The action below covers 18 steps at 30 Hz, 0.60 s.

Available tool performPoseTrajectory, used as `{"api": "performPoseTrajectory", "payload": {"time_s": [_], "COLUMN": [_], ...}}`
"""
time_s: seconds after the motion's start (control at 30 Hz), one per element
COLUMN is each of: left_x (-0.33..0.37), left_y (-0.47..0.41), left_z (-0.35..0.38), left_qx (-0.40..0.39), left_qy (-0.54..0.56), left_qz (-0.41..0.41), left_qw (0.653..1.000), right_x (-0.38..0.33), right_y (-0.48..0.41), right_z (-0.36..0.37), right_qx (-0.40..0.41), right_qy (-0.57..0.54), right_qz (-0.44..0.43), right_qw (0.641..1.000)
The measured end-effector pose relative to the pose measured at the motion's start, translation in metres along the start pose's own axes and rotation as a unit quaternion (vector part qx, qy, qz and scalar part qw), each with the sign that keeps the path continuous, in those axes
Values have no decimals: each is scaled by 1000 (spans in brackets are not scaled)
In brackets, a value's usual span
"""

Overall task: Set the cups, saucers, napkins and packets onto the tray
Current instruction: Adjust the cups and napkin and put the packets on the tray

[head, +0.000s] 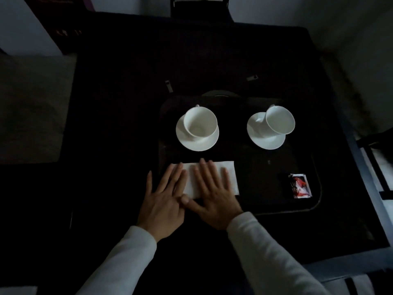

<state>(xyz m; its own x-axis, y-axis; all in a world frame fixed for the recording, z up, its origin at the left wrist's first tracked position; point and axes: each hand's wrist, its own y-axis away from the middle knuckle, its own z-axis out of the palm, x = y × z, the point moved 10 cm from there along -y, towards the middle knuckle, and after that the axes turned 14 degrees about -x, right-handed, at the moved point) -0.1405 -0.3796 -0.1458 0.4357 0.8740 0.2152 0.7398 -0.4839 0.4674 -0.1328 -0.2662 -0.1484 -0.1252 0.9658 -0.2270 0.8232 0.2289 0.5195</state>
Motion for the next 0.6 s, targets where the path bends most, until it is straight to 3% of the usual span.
{"api": "performPoseTrajectory", "payload": {"time_s": [0.13,0.6], "left_x": [1,-4], "left_y": [2,-2], "left_z": [-4,-2], "left_qx": [11,-61], "left_qy": [11,43], "left_qz": [1,-45], "left_qw": [1000,996], "right_x": [53,60], "right_y": [15,12], "right_z": [3,8], "right_qx": [-17,-27], "right_qy": [-5,-74], "right_qz": [54,30], "right_qw": [998,996]}}
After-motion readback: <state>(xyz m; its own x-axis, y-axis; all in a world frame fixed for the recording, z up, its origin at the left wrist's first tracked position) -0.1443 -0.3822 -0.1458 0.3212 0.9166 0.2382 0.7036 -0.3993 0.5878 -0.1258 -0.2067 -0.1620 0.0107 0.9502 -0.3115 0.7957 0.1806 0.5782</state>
